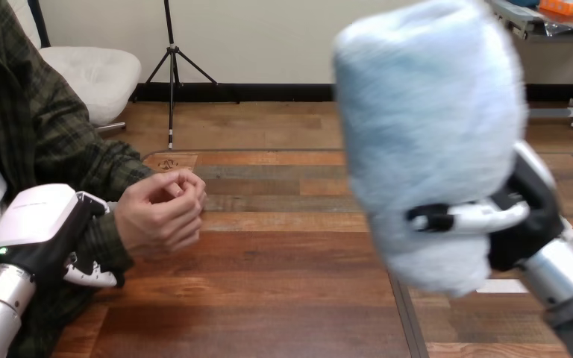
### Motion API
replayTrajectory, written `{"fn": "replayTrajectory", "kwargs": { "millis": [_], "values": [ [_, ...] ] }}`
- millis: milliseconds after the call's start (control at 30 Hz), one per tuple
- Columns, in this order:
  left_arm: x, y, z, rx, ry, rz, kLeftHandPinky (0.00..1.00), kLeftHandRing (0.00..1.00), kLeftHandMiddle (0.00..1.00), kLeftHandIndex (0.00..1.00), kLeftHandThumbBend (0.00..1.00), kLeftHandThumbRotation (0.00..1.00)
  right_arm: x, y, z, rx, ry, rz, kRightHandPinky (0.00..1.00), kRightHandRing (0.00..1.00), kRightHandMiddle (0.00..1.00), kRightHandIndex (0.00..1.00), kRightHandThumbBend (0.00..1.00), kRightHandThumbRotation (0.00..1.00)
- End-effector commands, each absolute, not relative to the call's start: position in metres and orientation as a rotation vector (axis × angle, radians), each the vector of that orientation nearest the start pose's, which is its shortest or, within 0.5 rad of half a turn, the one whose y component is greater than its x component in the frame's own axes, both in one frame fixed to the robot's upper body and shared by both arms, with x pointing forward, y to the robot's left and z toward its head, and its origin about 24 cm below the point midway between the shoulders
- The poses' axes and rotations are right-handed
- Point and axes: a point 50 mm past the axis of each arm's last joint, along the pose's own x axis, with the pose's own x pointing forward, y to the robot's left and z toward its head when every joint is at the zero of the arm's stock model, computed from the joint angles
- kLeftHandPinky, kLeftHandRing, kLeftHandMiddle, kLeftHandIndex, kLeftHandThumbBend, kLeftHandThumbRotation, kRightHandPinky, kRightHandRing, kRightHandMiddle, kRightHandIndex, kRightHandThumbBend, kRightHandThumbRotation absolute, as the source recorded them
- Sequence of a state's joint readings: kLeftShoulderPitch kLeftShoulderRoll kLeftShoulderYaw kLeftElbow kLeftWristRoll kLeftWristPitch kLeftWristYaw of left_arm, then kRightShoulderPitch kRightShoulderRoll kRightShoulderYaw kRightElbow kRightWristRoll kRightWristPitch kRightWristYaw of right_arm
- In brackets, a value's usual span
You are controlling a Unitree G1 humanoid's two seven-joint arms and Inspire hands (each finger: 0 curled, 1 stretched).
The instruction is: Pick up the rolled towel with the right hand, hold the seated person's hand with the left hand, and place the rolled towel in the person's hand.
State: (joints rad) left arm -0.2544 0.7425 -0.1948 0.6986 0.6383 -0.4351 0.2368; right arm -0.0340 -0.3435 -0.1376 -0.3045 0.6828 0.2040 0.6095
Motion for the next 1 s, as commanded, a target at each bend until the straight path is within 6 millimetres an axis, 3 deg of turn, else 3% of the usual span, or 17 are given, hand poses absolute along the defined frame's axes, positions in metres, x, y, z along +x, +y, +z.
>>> {"fn": "replayTrajectory", "kwargs": {
  "millis": [0, 333, 967],
  "values": [
    [0.283, 0.28, 0.062, 1.3, -0.137, -0.126, 0.22, 0.28, 0.35, 0.35, 0.85, 0.0, 0.255, -0.176, 0.144, 0.211, -0.337, 0.716, 0.15, 0.2, 0.27, 0.32, 0.86, 0.0],
    [0.277, 0.266, 0.072, 1.268, -0.206, -0.123, 0.21, 0.27, 0.34, 0.34, 0.86, 0.0, 0.265, -0.167, 0.138, 0.156, -0.337, 0.752, 0.14, 0.2, 0.29, 0.36, 0.8, 0.0],
    [0.267, 0.247, 0.087, 1.196, -0.263, -0.119, 0.21, 0.26, 0.33, 0.34, 0.88, 0.0, 0.275, -0.155, 0.123, 0.164, -0.293, 0.752, 0.11, 0.17, 0.25, 0.34, 0.78, 0.0]
  ]
}}
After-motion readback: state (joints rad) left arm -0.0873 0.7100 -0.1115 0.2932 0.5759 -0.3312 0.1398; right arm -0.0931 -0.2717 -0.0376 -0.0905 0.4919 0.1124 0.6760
